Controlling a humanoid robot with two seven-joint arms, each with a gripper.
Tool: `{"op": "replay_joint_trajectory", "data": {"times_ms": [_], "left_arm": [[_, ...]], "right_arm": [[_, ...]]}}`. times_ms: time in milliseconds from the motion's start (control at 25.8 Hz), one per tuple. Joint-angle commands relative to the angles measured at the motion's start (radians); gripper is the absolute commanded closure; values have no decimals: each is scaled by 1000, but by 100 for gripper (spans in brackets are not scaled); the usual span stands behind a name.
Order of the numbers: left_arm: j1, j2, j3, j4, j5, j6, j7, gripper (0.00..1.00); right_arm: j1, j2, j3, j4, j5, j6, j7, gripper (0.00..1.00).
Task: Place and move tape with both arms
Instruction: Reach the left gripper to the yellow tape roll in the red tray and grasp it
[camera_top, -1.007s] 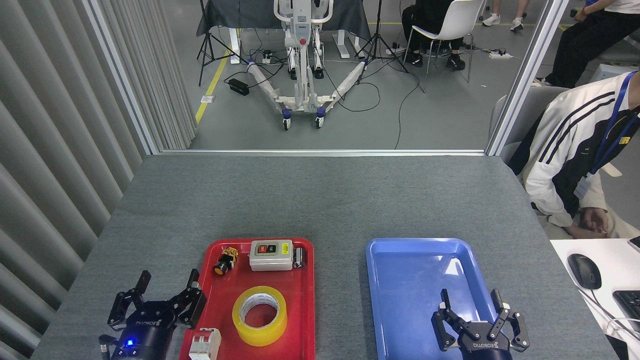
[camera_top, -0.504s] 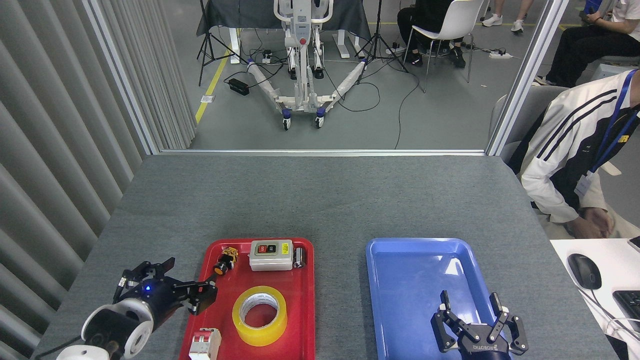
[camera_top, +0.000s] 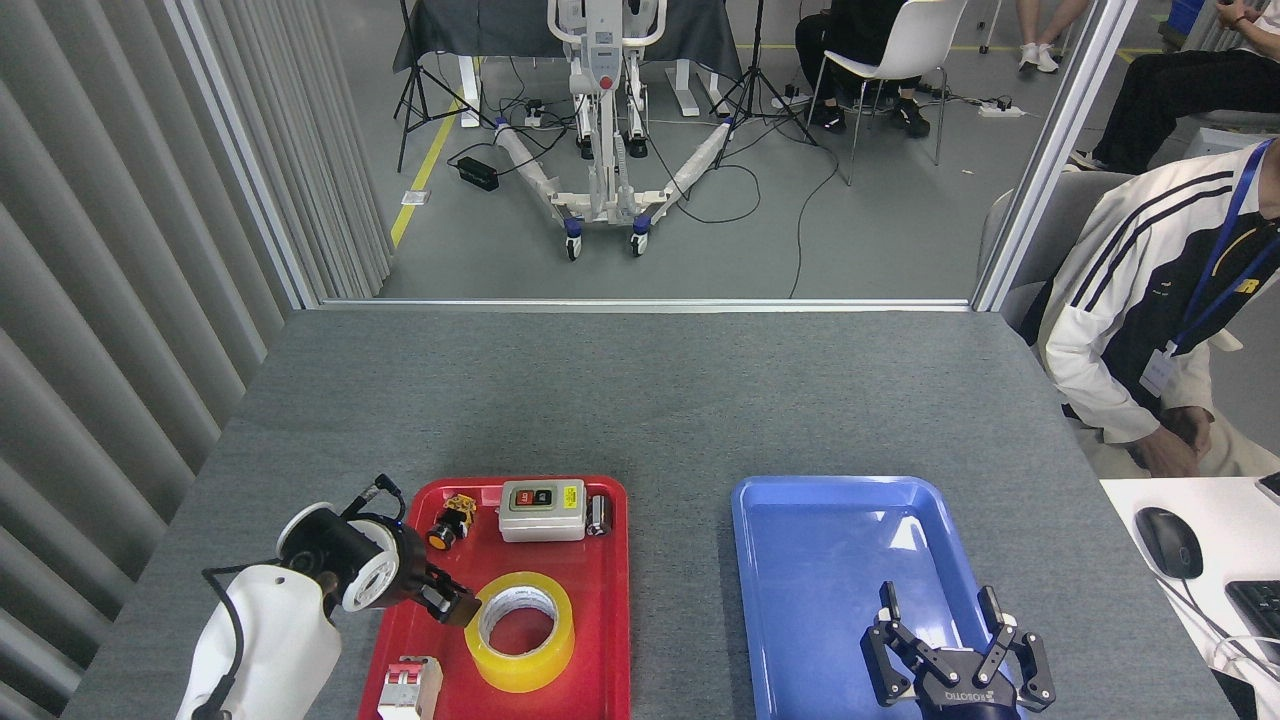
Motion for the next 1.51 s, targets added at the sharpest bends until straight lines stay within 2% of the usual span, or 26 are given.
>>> {"op": "replay_joint_trajectory", "data": {"times_ms": [0,271,542,697,852,930,968,1085,1201,1356,1433,1472], "left_arm": [[-39,-27,-2,86,0,10,-104,1],[-104,-109,-2,212,20,32,-110,1],[-116,-109,3,238,74,47,-107,1],[-127,-114,6,319,77,55,-103,1],[-134,-119,7,352,85,144,-96,2],[-134,-119,7,361,86,154,-96,12],[-134,-119,9,367,89,156,-96,19],[-134,-126,24,385,108,162,-95,31],[-136,-142,26,413,117,161,-95,35],[-138,-149,27,427,118,153,-81,47],[-138,-169,30,434,120,147,-81,59],[-139,-178,43,434,123,145,-81,72]], "right_arm": [[4,1,0,1,0,1,-5,0],[5,-1,0,1,0,1,-5,0],[13,-7,0,3,-2,1,-5,0],[13,-12,0,3,-2,1,-5,0],[14,-12,0,3,-2,1,-5,0],[16,-13,0,3,-2,1,-5,0],[16,-13,0,1,-2,1,-5,0],[16,-13,0,3,-2,1,-5,0],[17,-13,0,3,-2,1,-5,0],[19,-13,0,1,-2,1,-5,0],[24,-13,0,1,-2,1,-5,0],[24,-13,0,3,-2,1,-5,0]]}}
